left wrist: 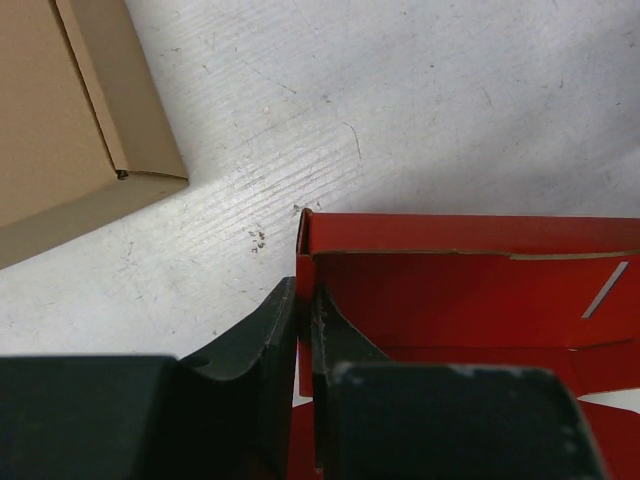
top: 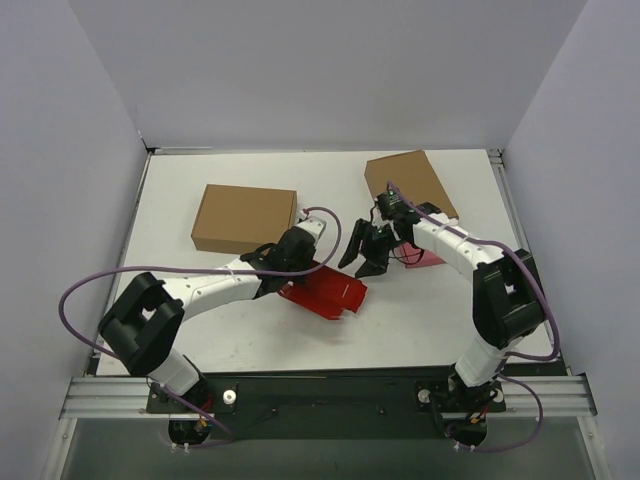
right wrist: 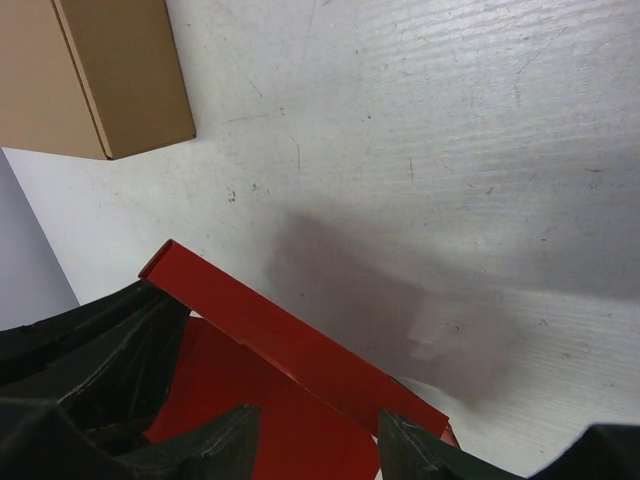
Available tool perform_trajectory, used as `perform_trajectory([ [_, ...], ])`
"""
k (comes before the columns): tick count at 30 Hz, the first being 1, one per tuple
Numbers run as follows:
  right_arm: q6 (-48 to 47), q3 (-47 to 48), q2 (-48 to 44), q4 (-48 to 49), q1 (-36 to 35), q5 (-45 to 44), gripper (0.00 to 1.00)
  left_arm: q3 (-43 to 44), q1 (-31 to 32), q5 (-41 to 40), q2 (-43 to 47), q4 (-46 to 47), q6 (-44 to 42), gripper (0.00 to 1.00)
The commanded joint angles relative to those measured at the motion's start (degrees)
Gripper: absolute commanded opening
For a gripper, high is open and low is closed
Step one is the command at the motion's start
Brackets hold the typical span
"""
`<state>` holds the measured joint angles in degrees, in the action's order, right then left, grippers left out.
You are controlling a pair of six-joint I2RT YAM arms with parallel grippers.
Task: Fold the paper box
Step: Fold the paper box at the center of the board.
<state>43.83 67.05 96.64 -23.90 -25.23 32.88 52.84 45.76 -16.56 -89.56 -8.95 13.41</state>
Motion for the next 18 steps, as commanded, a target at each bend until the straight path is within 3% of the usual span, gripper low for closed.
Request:
perform_trajectory([
  [1, -0.9, 2.2, 0.3, -3.3, -0.5, 0.4, 0.50, 0.6, -0.3, -1.6, 3.1, 1.5, 1.1, 0.05],
  [18, -1.2, 1.1, -1.3, -5.6, -0.4, -2.1, 0.50, -0.4, -0.3, -3.2, 4.5, 1.7, 1.7, 0.05],
])
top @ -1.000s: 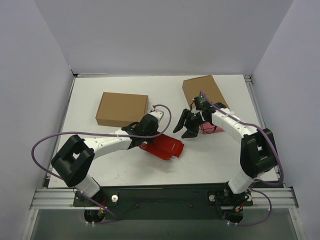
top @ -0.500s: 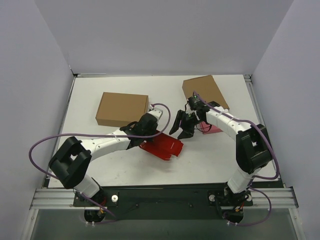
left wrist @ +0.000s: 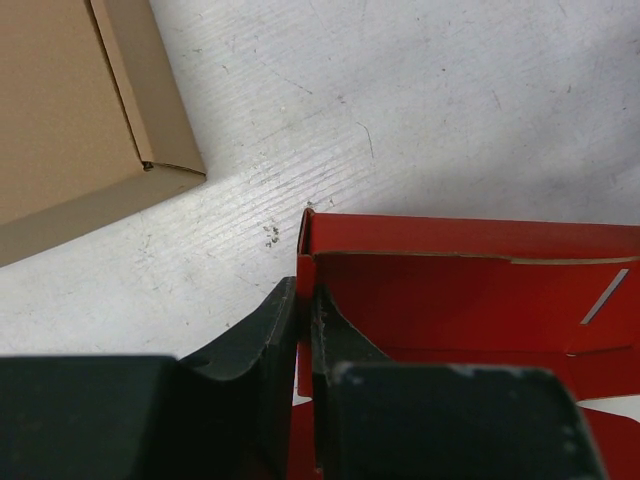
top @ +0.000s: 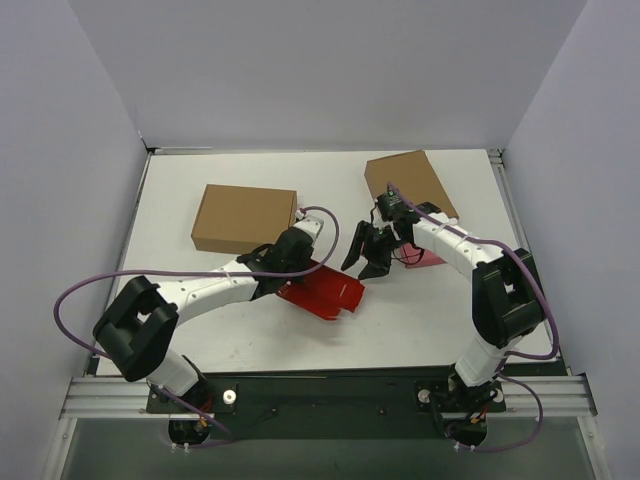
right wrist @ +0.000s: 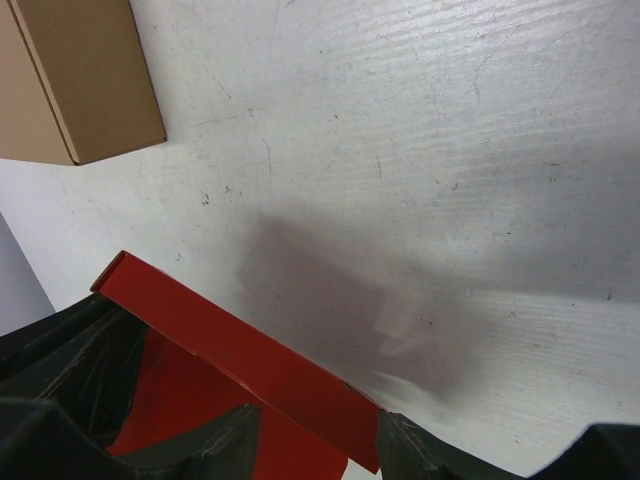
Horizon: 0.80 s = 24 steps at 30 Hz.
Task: Fold the paper box
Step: Fold the paper box at the center of the board.
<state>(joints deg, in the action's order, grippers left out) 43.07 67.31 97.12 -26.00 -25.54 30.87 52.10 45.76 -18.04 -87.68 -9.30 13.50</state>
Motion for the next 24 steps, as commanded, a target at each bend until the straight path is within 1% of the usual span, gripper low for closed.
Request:
perform_trajectory([
  [1, -0.4, 1.0, -1.8, -3.5, -0.2, 0.0, 0.50, 0.4, -0.3, -1.7, 2.7, 2.1, 1.6, 0.05],
  [11, -0.2, 1.9, -0.9, -3.5, -1.1, 1.3, 0.50, 0.5, -0.3, -2.0, 2.0, 2.0, 2.2, 0.04],
  [24, 1.6, 4.7, 2.1, -3.1, -3.5, 3.1, 0.50, 5.9, -0.2, -1.9, -2.0, 0.3, 3.0, 0.04],
])
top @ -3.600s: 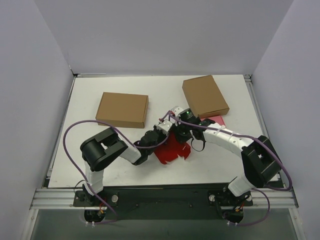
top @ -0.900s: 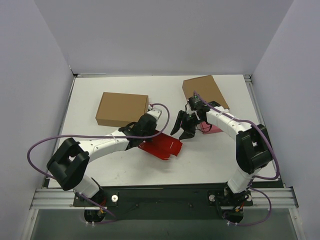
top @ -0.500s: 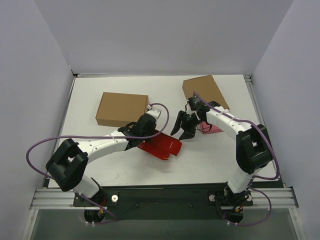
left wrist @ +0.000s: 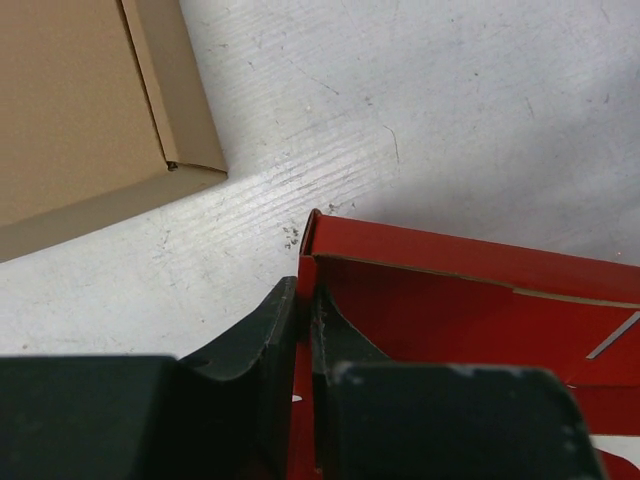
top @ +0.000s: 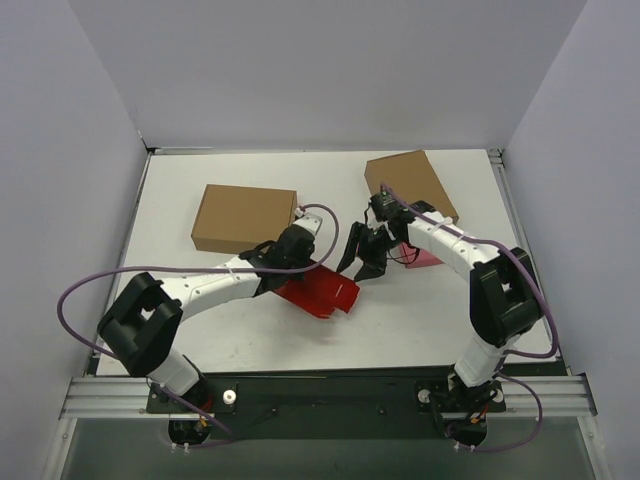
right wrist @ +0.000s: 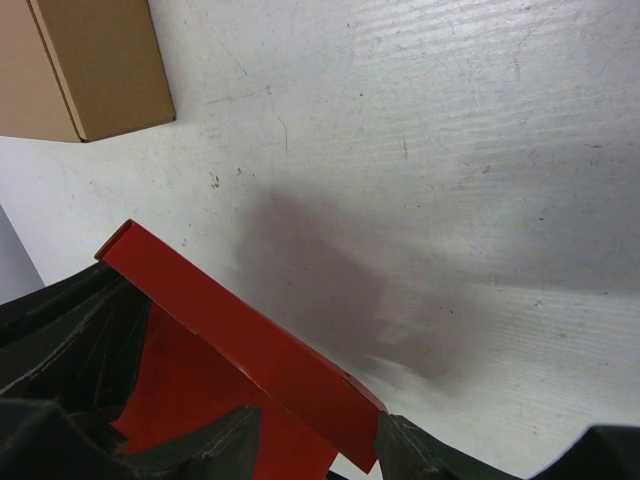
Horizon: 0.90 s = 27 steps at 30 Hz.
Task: Fold the paper box
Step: Fold the paper box at the center of the board.
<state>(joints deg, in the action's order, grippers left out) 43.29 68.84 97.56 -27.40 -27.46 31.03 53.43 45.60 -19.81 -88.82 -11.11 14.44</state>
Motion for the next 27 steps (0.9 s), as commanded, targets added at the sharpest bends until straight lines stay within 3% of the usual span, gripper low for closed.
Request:
perform_trajectory([
  [1, 1.5, 3.4, 2.0, -1.7, -1.9, 3.1, 0.50, 5.0, -0.1, -0.1, -1.0, 1.9, 2.3, 0.04],
  [14, 1.5, 5.8, 3.3, -1.5, -2.9, 3.2, 0.50, 6.8, -0.3, 0.7, -3.0, 0.0, 2.6, 0.04],
  [18, -5.3, 6.9, -0.2, -3.6, -2.3, -2.8, 0.55, 6.0, -1.4, 0.6, -2.2, -0.8, 1.7, 0.04],
  [20, -13.1, 7.8, -2.4, -5.3, -3.6, -9.0, 0.58, 5.5, -2.4, 1.8, -1.5, -0.8, 1.6, 0.04],
  [22, -20.4, 7.9, -3.5, -7.2, -4.4, -14.2, 0.59, 5.5, -2.7, 3.1, -1.4, -0.8, 1.7, 0.04],
  [27, -27.1, 8.3, -4.9, -9.4, -6.3, -20.5, 0.57, 5.4, -2.9, 3.6, -1.3, -1.3, 1.1, 0.04],
])
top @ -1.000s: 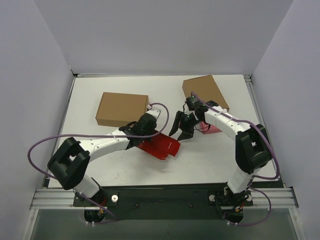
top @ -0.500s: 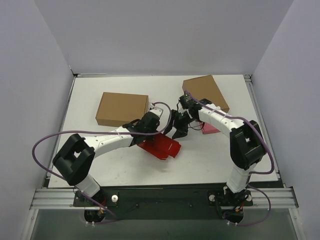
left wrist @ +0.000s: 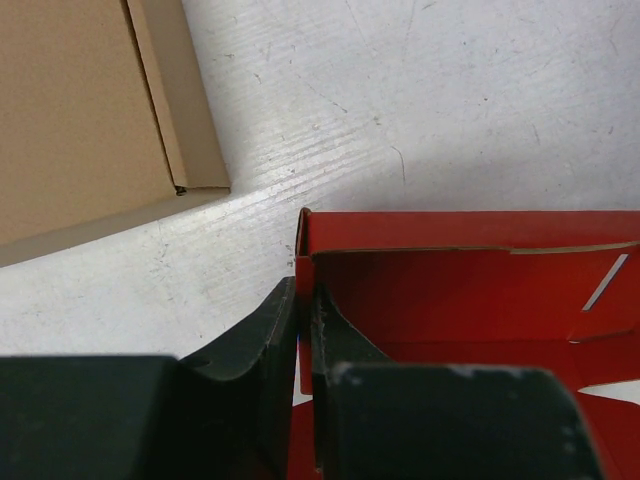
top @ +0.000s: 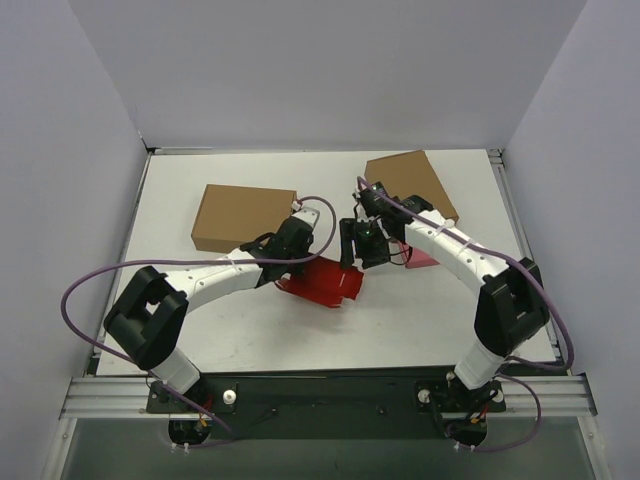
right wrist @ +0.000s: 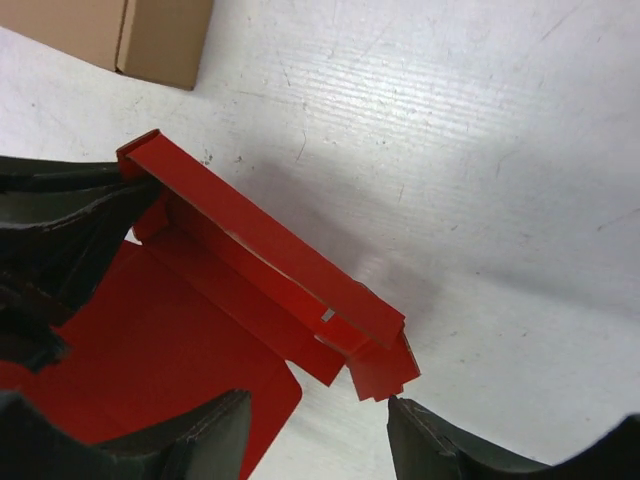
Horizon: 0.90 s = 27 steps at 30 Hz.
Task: Fold the paper box
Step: Fold the paper box at the center of the board.
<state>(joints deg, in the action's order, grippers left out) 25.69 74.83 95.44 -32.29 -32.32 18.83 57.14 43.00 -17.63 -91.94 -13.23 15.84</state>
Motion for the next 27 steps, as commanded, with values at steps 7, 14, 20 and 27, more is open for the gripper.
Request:
perform_trajectory([
  [7, -17.9, 5.5, -0.3, -4.5, -4.9, -11.5, 0.56, 2.2, -0.4, 1.9, 1.9, 0.1, -0.2, 0.04],
  [14, -21.4, 6.8, 2.5, -4.6, -5.7, -12.2, 0.55, 2.1, -0.3, 2.2, 2.0, 0.0, 0.1, 0.04],
  [20, -22.0, 6.7, 4.3, -4.8, -6.8, -12.0, 0.51, 2.2, -0.4, 2.1, 2.0, -0.1, 0.2, 0.04],
  [27, -21.1, 8.3, 6.8, -5.1, -7.1, -13.4, 0.40, 2.4, -0.3, 2.2, 1.9, -0.1, 0.1, 0.04],
])
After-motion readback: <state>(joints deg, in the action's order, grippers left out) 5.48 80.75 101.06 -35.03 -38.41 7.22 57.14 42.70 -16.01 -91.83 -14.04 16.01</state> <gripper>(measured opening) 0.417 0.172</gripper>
